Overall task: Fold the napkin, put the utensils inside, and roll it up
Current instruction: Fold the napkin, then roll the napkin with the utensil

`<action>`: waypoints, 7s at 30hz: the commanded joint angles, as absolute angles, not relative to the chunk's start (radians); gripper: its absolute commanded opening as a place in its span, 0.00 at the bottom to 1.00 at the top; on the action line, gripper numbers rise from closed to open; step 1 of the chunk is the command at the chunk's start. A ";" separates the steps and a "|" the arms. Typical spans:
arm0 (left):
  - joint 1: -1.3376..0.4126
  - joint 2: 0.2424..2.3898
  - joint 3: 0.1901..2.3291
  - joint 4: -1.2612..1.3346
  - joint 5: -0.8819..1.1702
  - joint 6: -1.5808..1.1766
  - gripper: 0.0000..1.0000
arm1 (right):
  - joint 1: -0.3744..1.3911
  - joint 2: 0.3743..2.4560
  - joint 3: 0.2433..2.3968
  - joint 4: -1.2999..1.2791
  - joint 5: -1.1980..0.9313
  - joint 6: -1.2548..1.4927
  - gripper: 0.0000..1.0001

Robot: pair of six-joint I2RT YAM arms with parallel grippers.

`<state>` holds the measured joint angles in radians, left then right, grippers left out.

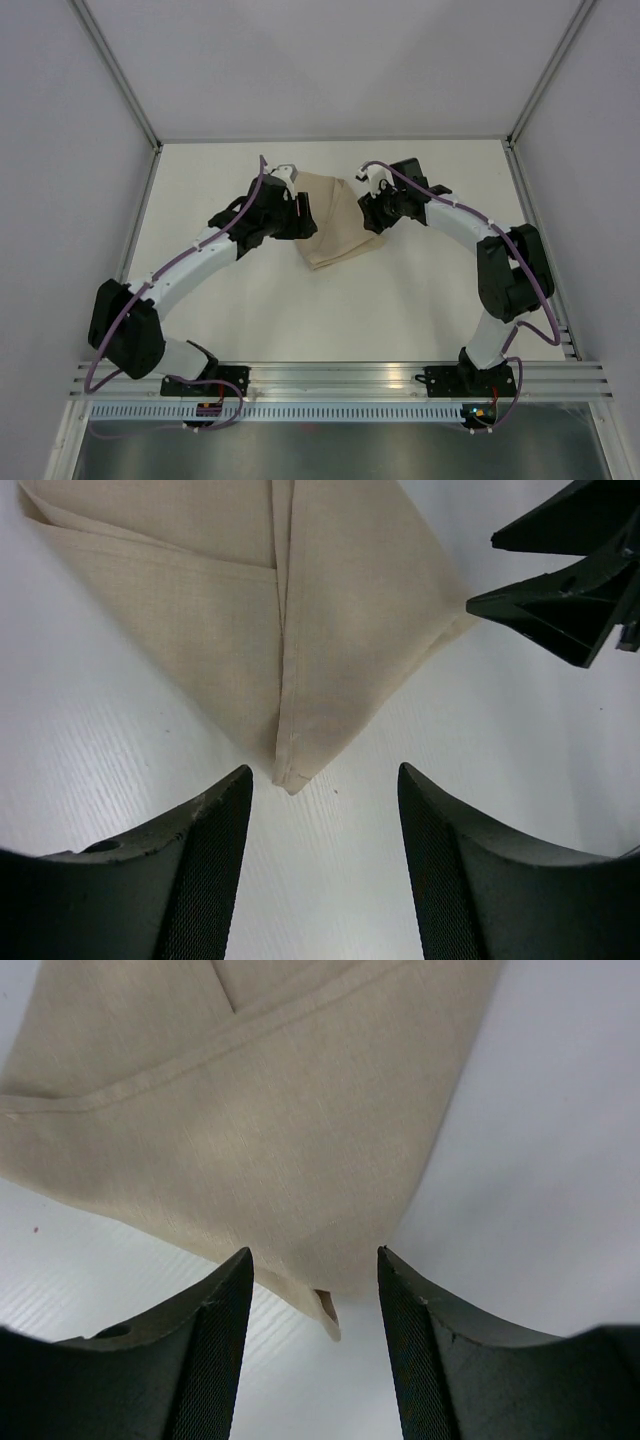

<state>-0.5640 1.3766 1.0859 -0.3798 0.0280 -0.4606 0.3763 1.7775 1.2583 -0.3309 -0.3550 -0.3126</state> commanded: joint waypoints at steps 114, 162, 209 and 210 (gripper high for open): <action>-0.402 1.121 0.962 -0.193 0.031 -0.370 0.71 | 0.706 1.836 1.086 -0.138 -0.193 -0.621 0.67; -0.650 0.836 0.758 -0.072 -0.107 -0.224 0.68 | 0.554 2.213 1.469 -0.900 -0.554 -0.736 0.15; -1.059 1.562 0.733 0.339 0.044 0.673 0.78 | 0.439 2.293 1.483 -1.081 -0.601 -0.845 0.13; -1.052 1.569 0.741 0.331 0.057 0.670 0.78 | 0.440 2.293 1.486 -1.084 -0.601 -0.847 0.13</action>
<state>-1.0775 1.5467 0.6941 0.3584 -0.0204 0.6189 0.4450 2.2101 1.5192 -1.1458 -0.7952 -0.7799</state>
